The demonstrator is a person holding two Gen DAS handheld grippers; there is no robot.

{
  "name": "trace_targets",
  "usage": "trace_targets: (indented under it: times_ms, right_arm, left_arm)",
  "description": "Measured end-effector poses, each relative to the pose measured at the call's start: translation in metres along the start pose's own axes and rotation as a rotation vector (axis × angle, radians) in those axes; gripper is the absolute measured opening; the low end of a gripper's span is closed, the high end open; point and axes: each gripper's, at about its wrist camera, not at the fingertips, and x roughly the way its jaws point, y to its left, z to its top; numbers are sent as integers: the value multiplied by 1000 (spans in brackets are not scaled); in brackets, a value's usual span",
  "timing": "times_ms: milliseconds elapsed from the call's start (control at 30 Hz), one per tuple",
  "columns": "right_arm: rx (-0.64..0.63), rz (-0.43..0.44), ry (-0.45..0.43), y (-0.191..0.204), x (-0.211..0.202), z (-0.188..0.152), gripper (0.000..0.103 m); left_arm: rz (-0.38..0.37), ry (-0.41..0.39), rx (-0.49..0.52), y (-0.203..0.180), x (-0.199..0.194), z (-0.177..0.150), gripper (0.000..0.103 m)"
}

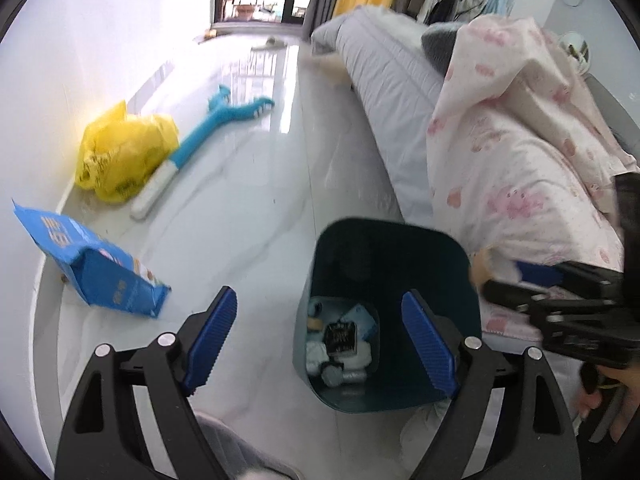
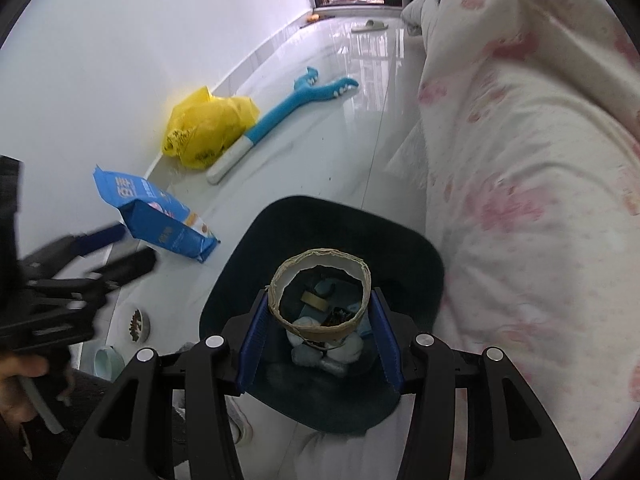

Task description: Collect trash

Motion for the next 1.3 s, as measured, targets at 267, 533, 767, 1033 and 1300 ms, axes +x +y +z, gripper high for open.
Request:
trace_targets:
  times_ms: [267, 533, 767, 1033, 1300]
  right_arm:
    - [-11, -42, 67, 12, 34, -2, 51]
    - [-1, -71, 110, 13, 54, -3, 51]
    - [10, -112, 145, 10, 69, -8, 64]
    - [6, -104, 55, 7, 30, -7, 71]
    - [8, -111, -143, -4, -51, -7, 78]
  left_arm:
    - [-7, -149, 64, -10, -39, 6, 86]
    - [-8, -262, 154, -29, -75, 11, 85]
    - [-18, -310, 193, -44, -93, 13, 86]
    - [-14, -400, 240, -66, -126, 15, 91]
    - [19, -481, 228, -88, -155, 8, 97]
